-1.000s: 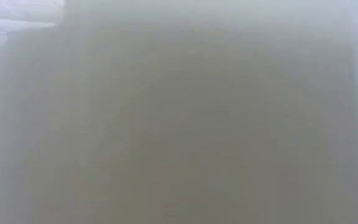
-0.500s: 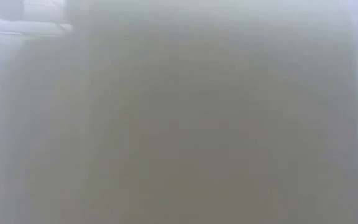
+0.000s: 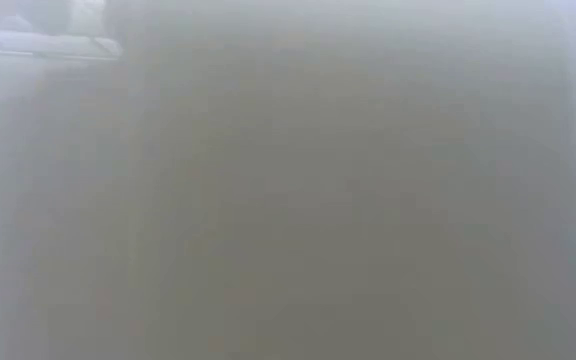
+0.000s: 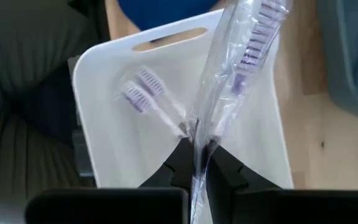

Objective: Pick & Place Toothbrushes
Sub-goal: Put the purple toothbrush into the white bin

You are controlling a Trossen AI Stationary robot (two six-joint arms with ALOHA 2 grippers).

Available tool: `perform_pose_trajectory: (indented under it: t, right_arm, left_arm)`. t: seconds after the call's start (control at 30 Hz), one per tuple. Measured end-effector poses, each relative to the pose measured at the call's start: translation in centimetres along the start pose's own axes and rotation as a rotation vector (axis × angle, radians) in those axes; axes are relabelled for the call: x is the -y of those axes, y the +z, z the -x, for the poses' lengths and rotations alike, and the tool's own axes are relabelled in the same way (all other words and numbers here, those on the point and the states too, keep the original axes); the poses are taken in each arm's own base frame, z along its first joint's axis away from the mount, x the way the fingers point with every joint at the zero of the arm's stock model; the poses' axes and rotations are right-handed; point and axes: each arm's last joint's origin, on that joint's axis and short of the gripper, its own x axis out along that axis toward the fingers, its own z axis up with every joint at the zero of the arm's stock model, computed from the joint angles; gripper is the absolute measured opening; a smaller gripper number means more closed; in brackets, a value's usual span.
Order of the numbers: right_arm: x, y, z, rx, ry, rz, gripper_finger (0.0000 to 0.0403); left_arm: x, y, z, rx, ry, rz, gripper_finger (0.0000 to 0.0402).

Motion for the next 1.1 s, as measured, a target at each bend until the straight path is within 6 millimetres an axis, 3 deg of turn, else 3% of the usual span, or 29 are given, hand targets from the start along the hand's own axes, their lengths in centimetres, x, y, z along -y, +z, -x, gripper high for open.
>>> perform_pose_trajectory:
  t: [0.27,0.57,1.1]
  right_arm:
    - [0.4,-0.1,-0.1,-0.022,-0.021,0.002,0.0013]
    - [0.6,-0.4,-3.3,-0.099,-0.053,0.004,0.0017]
    - [0.3,-0.2,-3.2,-0.069,-0.038,0.007,0.0018]
  left_arm:
    - [0.4,-0.1,0.0,-0.002,-0.017,-0.005,0.0302]
    - [0.8,-0.2,0.1,-0.006,-0.033,0.002,0.0298]
    - [0.8,-0.2,0.1,-0.001,-0.035,0.003,0.0298]
